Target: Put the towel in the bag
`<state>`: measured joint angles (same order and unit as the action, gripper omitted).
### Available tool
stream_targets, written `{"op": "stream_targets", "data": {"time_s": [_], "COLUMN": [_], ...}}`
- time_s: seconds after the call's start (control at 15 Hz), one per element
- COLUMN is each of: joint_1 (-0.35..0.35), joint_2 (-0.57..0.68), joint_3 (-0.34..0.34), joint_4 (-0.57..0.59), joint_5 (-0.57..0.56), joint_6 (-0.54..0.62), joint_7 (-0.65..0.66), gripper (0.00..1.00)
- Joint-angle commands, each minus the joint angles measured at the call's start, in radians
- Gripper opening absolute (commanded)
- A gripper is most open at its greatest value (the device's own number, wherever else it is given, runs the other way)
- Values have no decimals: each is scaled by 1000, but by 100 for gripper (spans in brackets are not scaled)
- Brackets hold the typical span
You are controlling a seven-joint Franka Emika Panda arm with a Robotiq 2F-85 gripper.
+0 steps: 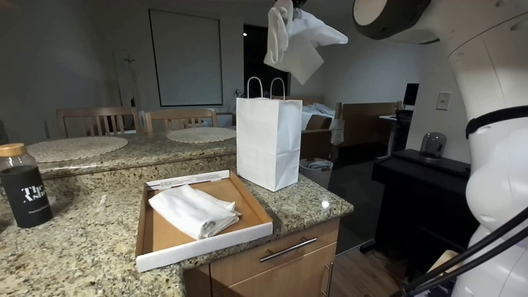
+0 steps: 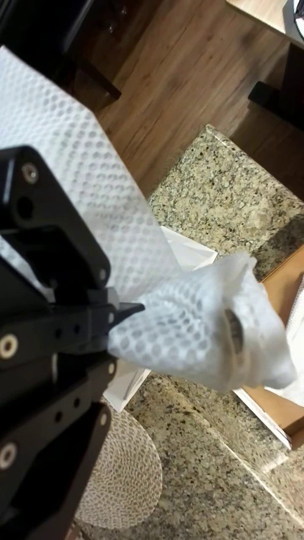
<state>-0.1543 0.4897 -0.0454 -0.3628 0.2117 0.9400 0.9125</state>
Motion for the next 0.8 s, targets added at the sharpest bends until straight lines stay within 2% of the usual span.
{"op": "stream_targets", "data": {"time_s": [0.0, 0.4, 0.73], "joint_1": [-3, 4, -10], "joint_2": [-16, 10, 48], "joint_3": [12, 39, 74], "joint_4": [-29, -27, -26], "joint_5": [-11, 19, 68], "joint_6": [12, 8, 57], "joint_7": [-3, 0, 44], "gripper": [9, 7, 7]}}
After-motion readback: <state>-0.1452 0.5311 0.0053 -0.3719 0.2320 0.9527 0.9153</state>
